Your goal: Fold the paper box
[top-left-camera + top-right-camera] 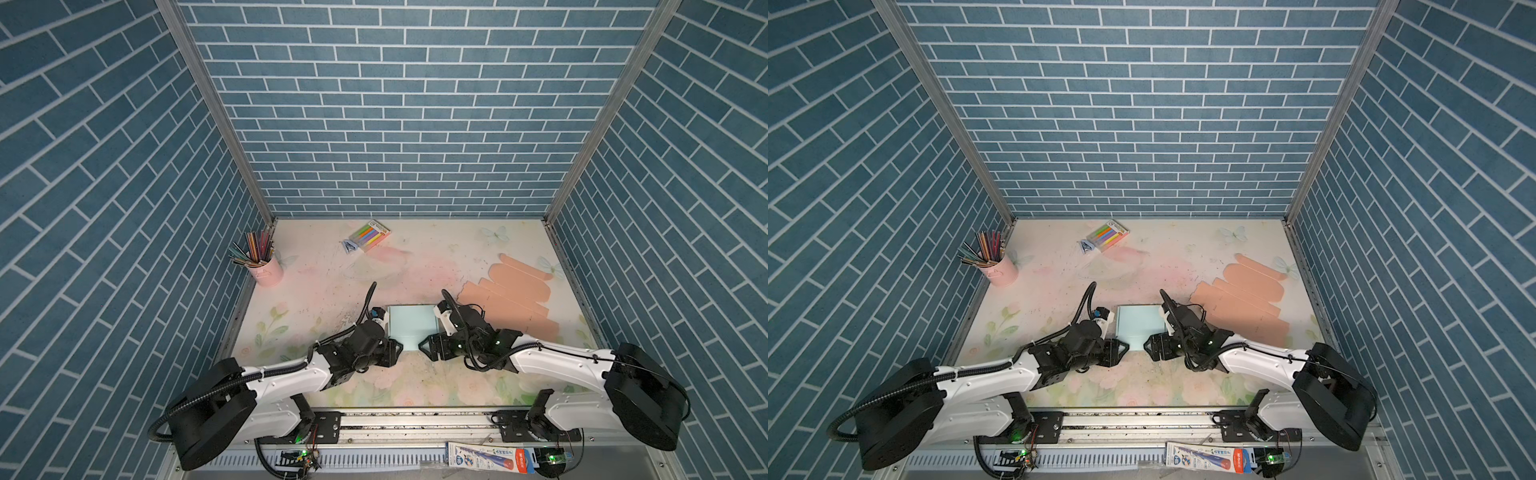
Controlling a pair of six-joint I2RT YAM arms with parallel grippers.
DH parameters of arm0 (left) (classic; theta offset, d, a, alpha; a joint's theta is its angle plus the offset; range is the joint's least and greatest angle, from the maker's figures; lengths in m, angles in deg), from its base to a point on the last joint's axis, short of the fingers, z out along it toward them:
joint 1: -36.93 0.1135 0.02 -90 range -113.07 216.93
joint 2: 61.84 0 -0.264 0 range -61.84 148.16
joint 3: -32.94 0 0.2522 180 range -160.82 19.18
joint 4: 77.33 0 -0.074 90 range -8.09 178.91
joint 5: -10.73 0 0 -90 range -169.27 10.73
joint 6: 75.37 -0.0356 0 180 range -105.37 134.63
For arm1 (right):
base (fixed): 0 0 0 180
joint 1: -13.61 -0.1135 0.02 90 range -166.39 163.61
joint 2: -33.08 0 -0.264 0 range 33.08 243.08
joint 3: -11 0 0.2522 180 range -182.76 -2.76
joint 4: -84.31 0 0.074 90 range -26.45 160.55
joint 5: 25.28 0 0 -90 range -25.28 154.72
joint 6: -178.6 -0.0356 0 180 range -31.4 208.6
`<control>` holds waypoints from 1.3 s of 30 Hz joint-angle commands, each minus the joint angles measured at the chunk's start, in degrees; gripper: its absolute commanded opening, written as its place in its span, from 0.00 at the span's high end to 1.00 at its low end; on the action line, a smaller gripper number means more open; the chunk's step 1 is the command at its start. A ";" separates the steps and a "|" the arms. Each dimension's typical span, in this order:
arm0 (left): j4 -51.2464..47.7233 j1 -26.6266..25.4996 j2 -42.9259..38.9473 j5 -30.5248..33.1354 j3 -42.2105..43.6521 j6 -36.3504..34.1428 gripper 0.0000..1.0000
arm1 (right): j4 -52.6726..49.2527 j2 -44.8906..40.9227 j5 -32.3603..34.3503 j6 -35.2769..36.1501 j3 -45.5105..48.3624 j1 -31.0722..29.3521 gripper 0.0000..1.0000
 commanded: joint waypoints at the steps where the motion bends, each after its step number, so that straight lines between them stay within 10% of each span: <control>1: 0.67 -0.50 0.00 0.76 0.07 0.54 0.51 | 1.25 0.97 1.20 -1.05 0.55 -0.45 0.19; 39: -0.05 0.47 -2.79 3.79 1.67 0.04 0.58 | 1.17 4.78 4.02 2.01 -1.02 -0.11 0.32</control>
